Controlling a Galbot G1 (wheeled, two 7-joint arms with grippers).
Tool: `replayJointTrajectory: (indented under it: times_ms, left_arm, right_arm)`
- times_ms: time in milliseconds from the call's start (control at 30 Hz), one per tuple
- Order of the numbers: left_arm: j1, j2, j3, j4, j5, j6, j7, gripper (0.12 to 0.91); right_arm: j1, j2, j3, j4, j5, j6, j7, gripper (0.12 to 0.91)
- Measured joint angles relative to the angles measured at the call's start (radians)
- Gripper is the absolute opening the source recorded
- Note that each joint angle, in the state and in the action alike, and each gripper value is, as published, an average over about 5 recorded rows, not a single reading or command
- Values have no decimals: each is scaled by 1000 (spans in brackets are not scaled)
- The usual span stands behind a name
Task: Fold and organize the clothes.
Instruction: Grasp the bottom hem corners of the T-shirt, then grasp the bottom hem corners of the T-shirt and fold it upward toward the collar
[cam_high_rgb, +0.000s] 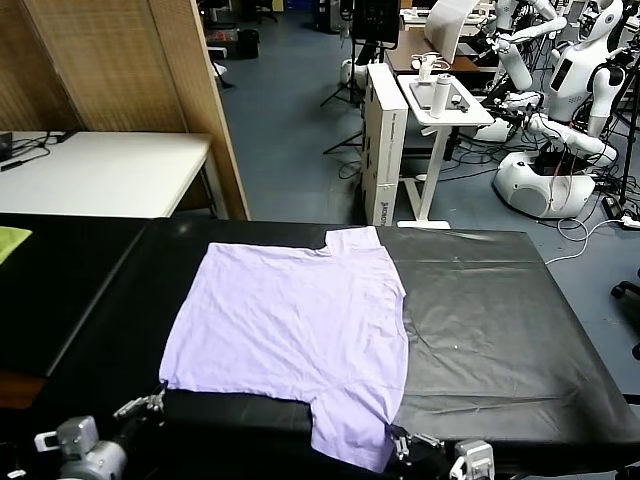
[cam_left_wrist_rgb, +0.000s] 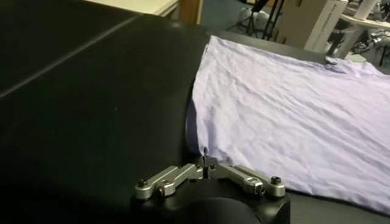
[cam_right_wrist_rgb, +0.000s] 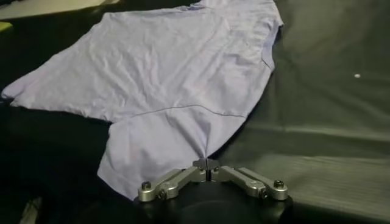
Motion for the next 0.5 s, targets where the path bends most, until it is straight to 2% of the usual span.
replayJointTrajectory:
  times_ms: [233,500]
  left_arm:
    - [-11,-28,2,-31,-5,-2,-6,149]
    - [-117,-47,42,-5,-18,-4,-52,149]
  right_arm:
    - [77,-28,31,-41,74,39,-9,139]
    - [244,-63,14,-142,133,45,-8,139]
